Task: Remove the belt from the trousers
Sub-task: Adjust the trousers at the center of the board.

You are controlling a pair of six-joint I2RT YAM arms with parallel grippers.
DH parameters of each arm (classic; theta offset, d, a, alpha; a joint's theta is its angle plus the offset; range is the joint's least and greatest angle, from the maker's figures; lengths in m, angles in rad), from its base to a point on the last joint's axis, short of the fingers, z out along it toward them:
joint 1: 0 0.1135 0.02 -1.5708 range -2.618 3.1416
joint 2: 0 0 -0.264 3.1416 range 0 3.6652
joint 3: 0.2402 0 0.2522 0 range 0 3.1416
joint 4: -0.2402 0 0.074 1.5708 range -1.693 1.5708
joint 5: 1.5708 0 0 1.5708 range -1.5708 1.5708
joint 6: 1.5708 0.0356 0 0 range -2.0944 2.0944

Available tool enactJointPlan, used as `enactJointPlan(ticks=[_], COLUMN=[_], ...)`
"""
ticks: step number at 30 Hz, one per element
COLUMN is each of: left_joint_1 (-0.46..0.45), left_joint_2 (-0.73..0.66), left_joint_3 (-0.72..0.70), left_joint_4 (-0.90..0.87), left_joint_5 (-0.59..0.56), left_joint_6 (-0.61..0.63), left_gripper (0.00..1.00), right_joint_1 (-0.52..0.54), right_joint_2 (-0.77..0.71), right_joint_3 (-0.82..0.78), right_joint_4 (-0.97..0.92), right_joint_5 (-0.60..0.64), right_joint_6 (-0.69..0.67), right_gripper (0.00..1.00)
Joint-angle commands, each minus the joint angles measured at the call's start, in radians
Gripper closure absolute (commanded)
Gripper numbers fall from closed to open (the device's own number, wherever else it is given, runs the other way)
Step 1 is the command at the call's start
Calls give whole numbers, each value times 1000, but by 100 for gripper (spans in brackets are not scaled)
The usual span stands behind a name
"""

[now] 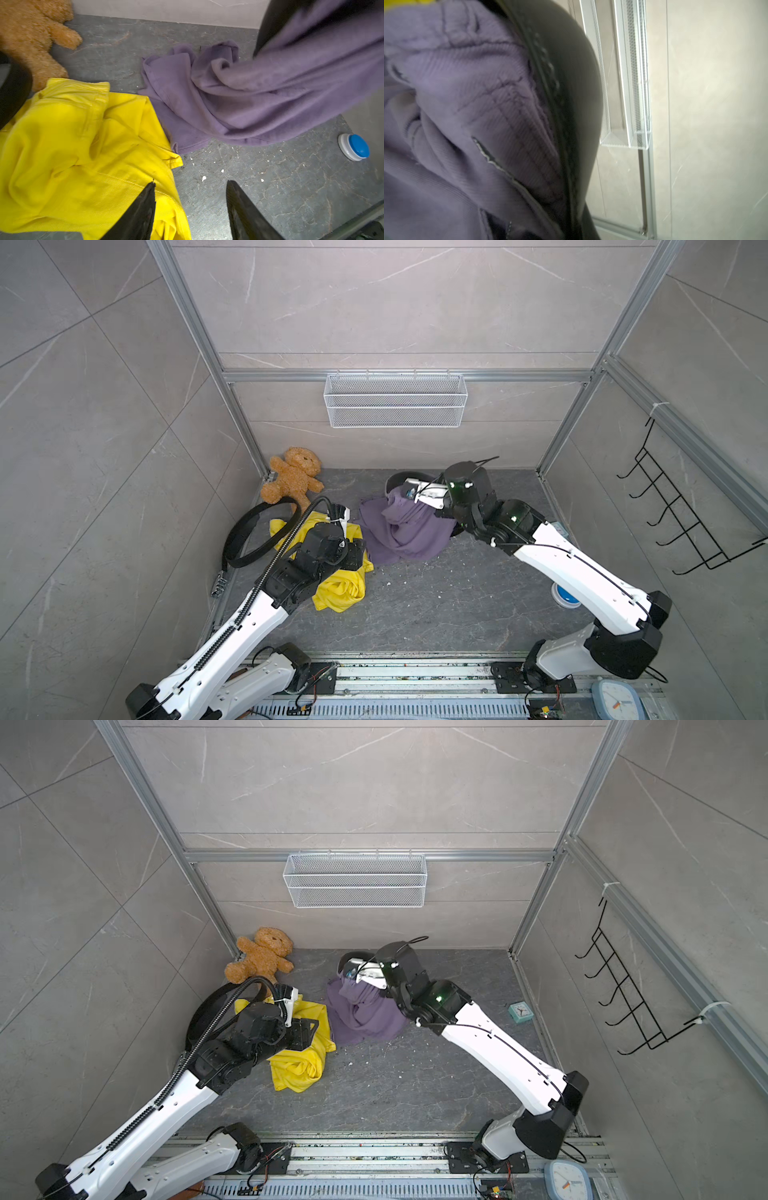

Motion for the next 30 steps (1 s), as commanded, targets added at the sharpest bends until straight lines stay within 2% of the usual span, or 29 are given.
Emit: enactJointPlan(ticks=[1,3,4,6,7,8,10,12,15,17,19,23,27,30], left_joint_1=[7,7,6,6,6,6,6,7,6,-5,-22,-36,-58,-69], left_joint_2=[-59,-93,-113,-155,-174,-188,-196,-169,-90,-45,-15,30,28,9], left_joint_3=[-20,-30,-37,-48,-54,-60,-67,-75,-98,-111,-114,-110,-110,-111], left_joint_4=[-37,-62,-73,-101,-115,-125,-140,-125,-80,-32,-1,40,31,13], left_joint_5=[-137,-187,-205,-234,-246,-254,-245,-178,-36,31,39,83,93,117], left_joint_6=[-12,-23,-28,-40,-41,-37,-18,34,60,79,89,111,99,97], left_gripper=[44,45,46,46,46,46,46,46,45,41,41,40,40,40], right_joint_1=[103,171,204,259,280,295,299,285,202,167,140,128,126,128], right_joint_2=[30,43,61,98,103,89,16,-83,-193,-222,-214,-175,-172,-186], right_joint_3=[-167,-318,-360,-391,-388,-385,-404,-426,-420,-431,-451,-488,-578,-658], right_joint_4=[-7,66,70,23,-18,-54,-83,-96,-156,-167,-166,-146,-86,-63], right_joint_5=[25,18,10,-30,-89,-168,-280,-324,-525,-589,-624,-794,-766,-798], right_joint_6=[53,180,271,441,520,578,656,693,719,726,736,735,762,772], right_gripper=[100,100,91,55,36,25,15,6,2,0,0,1,1,4])
